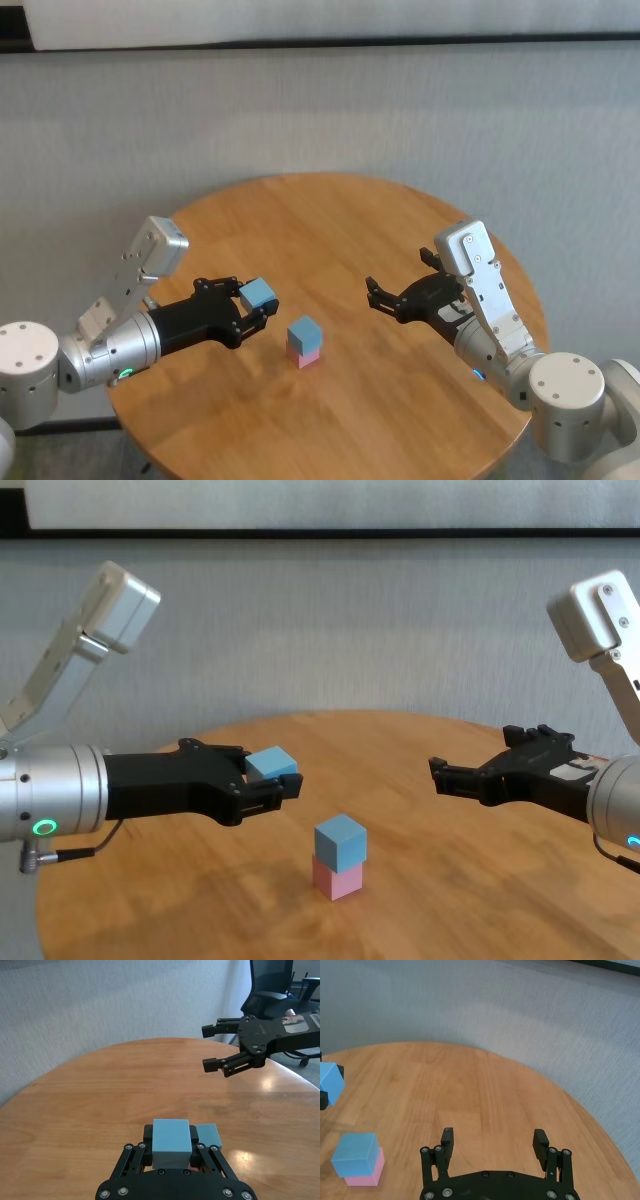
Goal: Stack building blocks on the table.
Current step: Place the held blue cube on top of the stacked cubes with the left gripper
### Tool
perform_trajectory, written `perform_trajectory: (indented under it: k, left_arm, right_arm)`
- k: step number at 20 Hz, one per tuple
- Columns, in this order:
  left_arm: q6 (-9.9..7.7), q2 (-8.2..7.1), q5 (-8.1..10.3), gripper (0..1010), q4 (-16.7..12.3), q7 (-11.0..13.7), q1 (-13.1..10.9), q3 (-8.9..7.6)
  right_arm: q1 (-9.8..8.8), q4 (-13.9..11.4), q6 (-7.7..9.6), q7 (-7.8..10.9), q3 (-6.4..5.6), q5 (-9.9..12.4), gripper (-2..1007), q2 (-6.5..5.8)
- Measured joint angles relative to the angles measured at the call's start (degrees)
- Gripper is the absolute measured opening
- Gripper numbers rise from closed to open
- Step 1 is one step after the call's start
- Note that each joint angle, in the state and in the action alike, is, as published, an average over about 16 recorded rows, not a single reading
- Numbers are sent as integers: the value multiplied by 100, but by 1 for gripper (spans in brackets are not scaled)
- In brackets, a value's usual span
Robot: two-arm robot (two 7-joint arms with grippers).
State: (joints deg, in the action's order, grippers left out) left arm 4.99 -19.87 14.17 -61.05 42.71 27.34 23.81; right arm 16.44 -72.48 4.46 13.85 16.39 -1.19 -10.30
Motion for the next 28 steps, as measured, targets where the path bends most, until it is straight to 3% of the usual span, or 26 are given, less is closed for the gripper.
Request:
perform_trajectory:
  k: [18, 28]
  left_arm:
    - [64, 129, 82, 402, 269, -20, 222, 360]
    - [-1, 143, 157, 402, 121, -79, 235, 545]
  right_arm:
    - [0, 0, 0, 0, 0, 0, 1000, 0]
    - [0, 0, 0, 0, 0, 0, 1000, 0]
